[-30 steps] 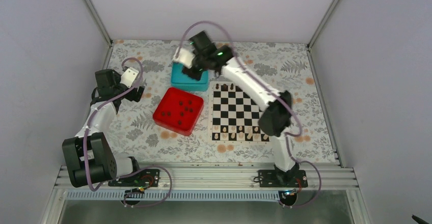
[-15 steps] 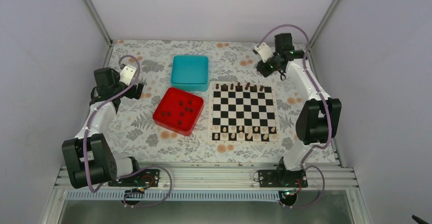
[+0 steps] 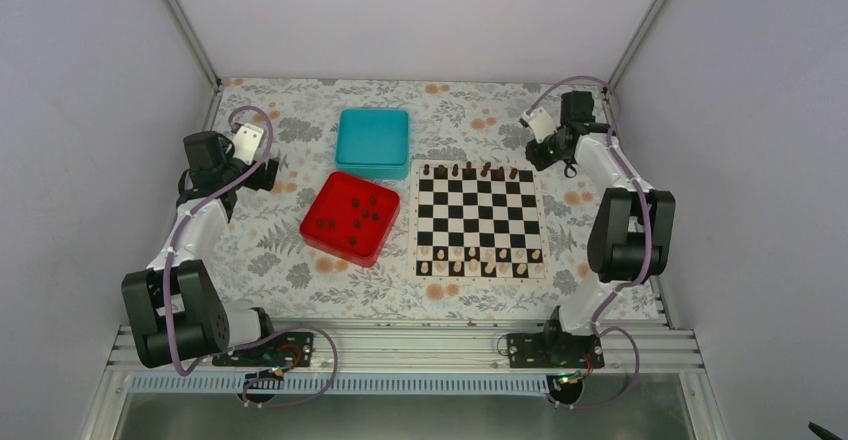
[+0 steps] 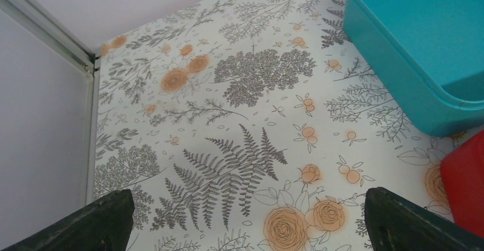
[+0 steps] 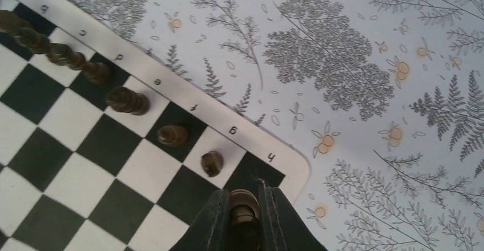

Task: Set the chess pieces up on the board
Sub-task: Place the chess piece on the chessboard.

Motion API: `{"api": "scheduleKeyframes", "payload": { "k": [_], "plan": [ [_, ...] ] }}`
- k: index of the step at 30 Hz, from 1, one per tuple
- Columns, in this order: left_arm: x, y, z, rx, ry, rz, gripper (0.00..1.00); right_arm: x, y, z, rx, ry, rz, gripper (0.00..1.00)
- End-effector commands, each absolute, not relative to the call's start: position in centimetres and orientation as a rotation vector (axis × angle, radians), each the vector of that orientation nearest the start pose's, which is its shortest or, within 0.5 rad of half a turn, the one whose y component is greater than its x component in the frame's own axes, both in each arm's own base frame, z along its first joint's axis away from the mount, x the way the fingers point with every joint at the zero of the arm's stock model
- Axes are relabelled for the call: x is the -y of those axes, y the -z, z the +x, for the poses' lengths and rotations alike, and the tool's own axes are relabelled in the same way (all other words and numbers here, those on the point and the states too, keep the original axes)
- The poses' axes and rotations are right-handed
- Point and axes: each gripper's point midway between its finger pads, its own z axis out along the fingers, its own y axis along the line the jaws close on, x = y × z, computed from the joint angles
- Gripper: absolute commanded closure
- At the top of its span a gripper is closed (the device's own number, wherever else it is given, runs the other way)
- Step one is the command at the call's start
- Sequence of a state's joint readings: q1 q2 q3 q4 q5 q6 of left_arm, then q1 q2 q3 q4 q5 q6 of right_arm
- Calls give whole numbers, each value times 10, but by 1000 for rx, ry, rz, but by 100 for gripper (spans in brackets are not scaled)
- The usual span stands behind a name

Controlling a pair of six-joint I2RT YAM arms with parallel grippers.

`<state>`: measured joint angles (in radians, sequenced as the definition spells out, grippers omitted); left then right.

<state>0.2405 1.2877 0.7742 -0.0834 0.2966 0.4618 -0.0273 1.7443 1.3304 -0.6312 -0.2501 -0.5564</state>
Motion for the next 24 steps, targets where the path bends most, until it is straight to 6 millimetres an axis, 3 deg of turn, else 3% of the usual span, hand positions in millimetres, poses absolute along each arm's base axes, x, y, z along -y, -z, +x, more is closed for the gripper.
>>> {"api": "scheduleKeyframes", "payload": {
  "k": [1,10,24],
  "plan": [
    [-50,-168,389,-2085,-116,365,0,-14,-104,449,-2456,-85,-742,96],
    [-51,-164,387,-2093,-116,359,0,-13,-78,456,-2495,-121,-739,96],
    [-51,-161,385,-2094,-115,356,0,-6,-40,450,-2556,-116,-731,96]
  ]
}}
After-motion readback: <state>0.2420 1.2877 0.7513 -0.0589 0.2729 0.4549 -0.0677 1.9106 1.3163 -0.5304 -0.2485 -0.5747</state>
